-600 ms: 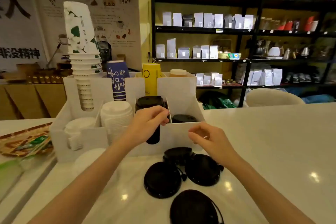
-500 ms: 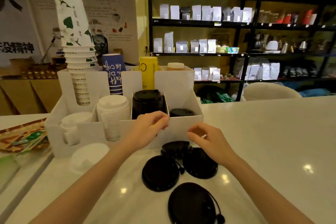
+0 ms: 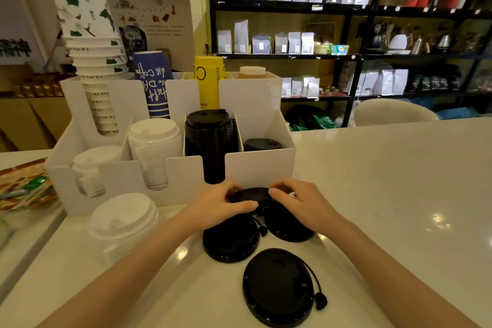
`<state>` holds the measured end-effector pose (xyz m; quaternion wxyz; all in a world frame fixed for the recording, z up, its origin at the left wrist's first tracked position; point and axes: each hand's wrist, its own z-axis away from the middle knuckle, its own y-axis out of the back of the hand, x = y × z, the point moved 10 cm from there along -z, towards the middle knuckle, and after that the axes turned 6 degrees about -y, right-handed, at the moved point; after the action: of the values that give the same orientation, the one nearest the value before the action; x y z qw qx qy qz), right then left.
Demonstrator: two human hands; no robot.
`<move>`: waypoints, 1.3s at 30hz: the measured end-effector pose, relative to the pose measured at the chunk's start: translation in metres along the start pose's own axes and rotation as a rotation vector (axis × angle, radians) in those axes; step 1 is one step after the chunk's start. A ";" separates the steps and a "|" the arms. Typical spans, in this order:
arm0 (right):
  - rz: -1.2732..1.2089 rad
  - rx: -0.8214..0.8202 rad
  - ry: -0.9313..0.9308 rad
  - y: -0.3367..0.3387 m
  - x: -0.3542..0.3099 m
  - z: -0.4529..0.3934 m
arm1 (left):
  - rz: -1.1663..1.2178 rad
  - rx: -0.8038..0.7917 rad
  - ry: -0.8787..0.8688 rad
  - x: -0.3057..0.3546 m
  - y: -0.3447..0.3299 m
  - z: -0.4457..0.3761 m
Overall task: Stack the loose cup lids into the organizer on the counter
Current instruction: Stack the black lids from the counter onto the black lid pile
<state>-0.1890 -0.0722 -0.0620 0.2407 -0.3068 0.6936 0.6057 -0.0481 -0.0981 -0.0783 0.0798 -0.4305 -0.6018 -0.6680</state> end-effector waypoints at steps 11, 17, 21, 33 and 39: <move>-0.184 0.081 0.022 0.026 -0.026 -0.003 | 0.111 0.207 -0.016 0.035 0.056 0.007; -0.272 0.133 0.154 0.057 -0.076 -0.012 | 0.031 0.381 -0.108 0.076 0.116 0.026; -0.327 0.178 0.240 0.072 -0.107 -0.027 | 0.018 0.517 -0.176 0.092 0.150 0.034; -0.545 0.167 0.171 0.045 -0.130 -0.089 | -0.030 0.989 -0.147 0.059 0.184 0.029; -0.652 0.038 0.098 0.015 -0.118 -0.107 | -0.206 0.929 -0.088 0.052 0.173 0.016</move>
<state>-0.1139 -0.1613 0.0475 0.3939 -0.5370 0.5808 0.4682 0.0357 -0.1082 0.0825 0.1715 -0.3152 -0.8790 -0.3140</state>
